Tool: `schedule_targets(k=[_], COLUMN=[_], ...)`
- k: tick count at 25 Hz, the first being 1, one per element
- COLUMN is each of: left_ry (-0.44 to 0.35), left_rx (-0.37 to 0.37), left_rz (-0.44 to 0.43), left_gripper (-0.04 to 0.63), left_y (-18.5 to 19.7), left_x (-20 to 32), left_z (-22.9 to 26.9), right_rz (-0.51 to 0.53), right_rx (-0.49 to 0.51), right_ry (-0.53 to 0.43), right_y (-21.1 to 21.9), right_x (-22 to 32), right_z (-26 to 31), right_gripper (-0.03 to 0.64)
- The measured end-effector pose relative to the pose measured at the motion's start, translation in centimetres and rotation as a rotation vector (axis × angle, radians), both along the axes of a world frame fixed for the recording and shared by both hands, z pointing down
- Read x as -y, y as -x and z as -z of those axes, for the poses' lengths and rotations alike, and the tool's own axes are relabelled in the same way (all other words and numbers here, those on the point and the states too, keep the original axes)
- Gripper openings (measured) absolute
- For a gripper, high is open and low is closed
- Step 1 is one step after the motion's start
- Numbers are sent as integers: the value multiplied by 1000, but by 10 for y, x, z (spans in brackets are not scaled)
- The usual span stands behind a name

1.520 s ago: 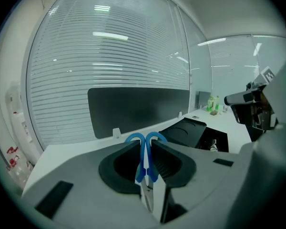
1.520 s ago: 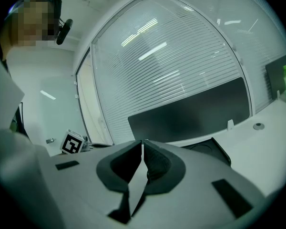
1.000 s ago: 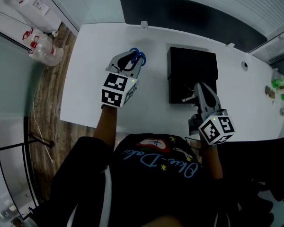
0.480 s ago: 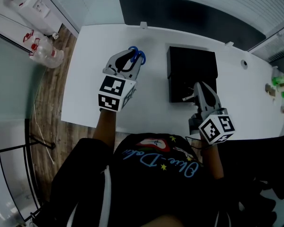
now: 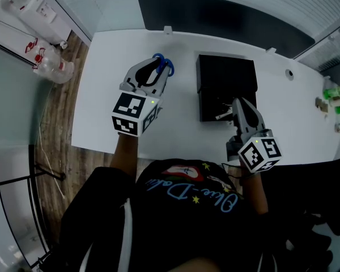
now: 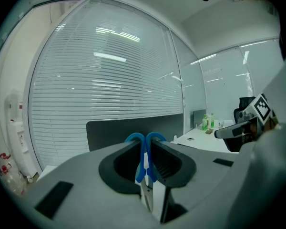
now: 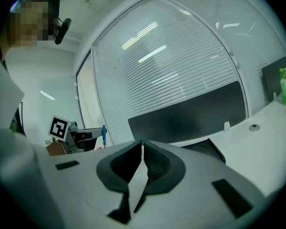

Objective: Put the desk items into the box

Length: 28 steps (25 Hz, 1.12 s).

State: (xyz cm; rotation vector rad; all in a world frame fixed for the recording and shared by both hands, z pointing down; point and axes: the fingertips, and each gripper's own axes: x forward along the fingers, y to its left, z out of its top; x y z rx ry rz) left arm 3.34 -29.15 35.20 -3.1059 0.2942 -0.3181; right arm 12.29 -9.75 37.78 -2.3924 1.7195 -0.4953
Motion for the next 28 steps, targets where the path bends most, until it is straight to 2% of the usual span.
schedule_targets(k=[11, 28], left_ry=[-7, 11], left_rx=[-16, -25], left_rz=[-33, -165], left_gripper=[80, 80], left_y=[-8, -54], left_x=[-14, -73], left_z=[9, 10], right_rz=[-26, -132], right_rx=[6, 82], right_ry=[1, -34], right_y=[-8, -43], right_x=[-9, -66], right_z=[1, 2], right_gripper=[20, 20])
